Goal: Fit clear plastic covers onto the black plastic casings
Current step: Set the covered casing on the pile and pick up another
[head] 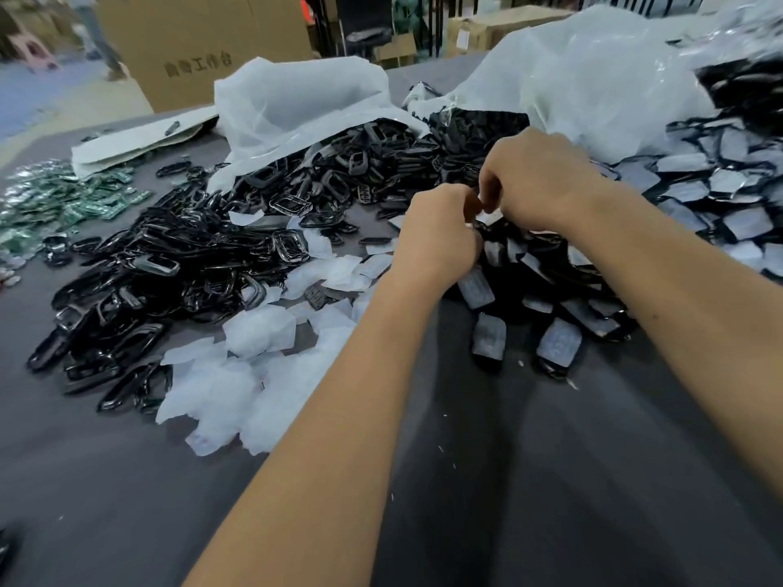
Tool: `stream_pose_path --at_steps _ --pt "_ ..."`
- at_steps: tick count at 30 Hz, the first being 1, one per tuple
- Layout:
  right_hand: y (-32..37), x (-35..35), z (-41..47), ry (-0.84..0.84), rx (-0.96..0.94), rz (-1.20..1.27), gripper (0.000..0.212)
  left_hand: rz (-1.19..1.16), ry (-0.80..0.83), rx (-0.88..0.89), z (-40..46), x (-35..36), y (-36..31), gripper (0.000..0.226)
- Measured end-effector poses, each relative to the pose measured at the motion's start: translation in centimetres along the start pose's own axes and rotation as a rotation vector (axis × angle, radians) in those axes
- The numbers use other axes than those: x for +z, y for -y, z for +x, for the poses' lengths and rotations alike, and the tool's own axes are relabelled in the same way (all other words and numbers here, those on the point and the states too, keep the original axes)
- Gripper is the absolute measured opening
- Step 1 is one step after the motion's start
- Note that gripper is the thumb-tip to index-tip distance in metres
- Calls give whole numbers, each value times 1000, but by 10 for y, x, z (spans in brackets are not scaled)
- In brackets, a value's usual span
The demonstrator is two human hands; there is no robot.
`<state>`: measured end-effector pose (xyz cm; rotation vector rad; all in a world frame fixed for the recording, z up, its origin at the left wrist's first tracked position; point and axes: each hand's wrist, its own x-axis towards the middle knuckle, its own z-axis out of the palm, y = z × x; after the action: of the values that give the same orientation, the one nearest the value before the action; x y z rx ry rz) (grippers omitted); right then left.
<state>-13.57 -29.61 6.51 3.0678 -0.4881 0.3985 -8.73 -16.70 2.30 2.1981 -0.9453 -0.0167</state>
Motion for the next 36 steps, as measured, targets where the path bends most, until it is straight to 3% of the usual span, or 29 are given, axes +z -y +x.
stream_pose_path --at_steps 3,7,9,13,15,18,21,26,30,32,34,36 --pt "16 2 -3 -86 5 70 33 22 -36 -33 -8 -10 14 41" --pt "57 15 -1 -134 3 224 32 185 -61 -72 -14 -26 38 18" --pt "78 24 6 -123 -32 292 31 293 -85 -109 -15 -40 54 20" --pt "111 49 30 0 -196 266 32 517 -142 -213 -16 -70 95 22" --pt "125 63 43 107 -284 173 44 618 -112 -257 -19 -79 113 21" --pt "142 79 57 225 -371 116 51 620 -80 -286 -23 -84 130 21" --pt "148 89 62 180 -343 123 33 507 -176 -320 -26 -89 136 27" --pt "138 89 62 -29 -220 186 31 310 -226 -373 -32 -99 138 43" --pt "123 80 47 -166 -78 512 24 132 -324 -338 -45 -102 133 39" --pt "123 74 29 -208 -89 802 16 -190 -394 -410 -51 -100 126 14" --pt "126 69 11 -192 -176 944 13 -629 -328 -488 -57 -97 118 16" --pt "131 66 0 -144 -245 977 15 -826 -309 -477 -62 -95 114 9"
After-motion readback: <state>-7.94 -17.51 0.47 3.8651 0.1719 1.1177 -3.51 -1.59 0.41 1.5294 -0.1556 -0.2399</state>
